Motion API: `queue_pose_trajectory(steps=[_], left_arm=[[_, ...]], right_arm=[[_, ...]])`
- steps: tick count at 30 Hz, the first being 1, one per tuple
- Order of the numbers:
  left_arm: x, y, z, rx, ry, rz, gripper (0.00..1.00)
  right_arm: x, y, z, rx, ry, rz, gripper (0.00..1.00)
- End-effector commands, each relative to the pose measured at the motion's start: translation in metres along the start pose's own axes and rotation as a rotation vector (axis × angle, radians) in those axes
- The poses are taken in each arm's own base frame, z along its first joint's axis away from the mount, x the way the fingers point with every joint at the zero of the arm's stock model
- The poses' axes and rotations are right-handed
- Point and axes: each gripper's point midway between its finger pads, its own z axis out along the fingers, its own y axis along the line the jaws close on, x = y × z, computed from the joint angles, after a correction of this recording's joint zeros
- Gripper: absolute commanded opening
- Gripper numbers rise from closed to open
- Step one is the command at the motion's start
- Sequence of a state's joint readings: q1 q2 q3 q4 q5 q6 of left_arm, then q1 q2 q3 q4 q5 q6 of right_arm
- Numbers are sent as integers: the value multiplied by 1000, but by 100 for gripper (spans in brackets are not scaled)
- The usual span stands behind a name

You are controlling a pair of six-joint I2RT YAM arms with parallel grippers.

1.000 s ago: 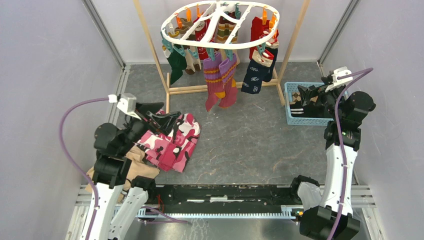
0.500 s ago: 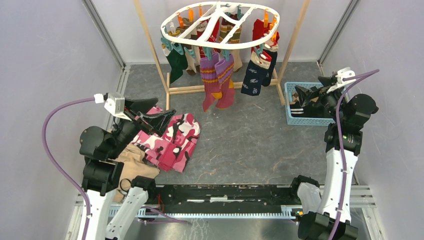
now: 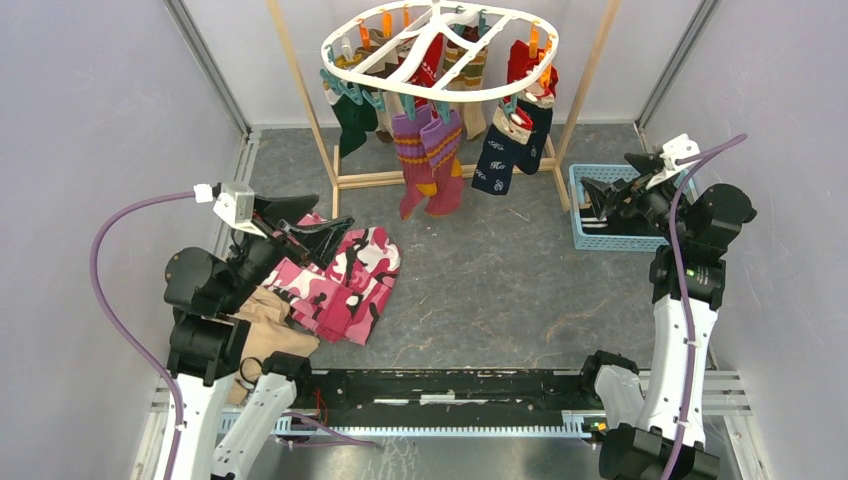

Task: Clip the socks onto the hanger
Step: Reset both arms

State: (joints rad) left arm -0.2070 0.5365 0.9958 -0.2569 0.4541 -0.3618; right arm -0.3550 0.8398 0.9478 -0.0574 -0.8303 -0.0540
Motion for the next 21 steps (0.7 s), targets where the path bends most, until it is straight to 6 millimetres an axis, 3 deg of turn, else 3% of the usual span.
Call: queue_pose_trajectory(steps=[1, 21], left_arm=[[7, 5, 4, 10, 6, 38, 100], [26, 10, 13, 42, 22, 40, 100]], right_arm=[[-17, 5, 0, -32, -27, -53, 98], [-12, 2, 6, -40, -35, -22, 98]])
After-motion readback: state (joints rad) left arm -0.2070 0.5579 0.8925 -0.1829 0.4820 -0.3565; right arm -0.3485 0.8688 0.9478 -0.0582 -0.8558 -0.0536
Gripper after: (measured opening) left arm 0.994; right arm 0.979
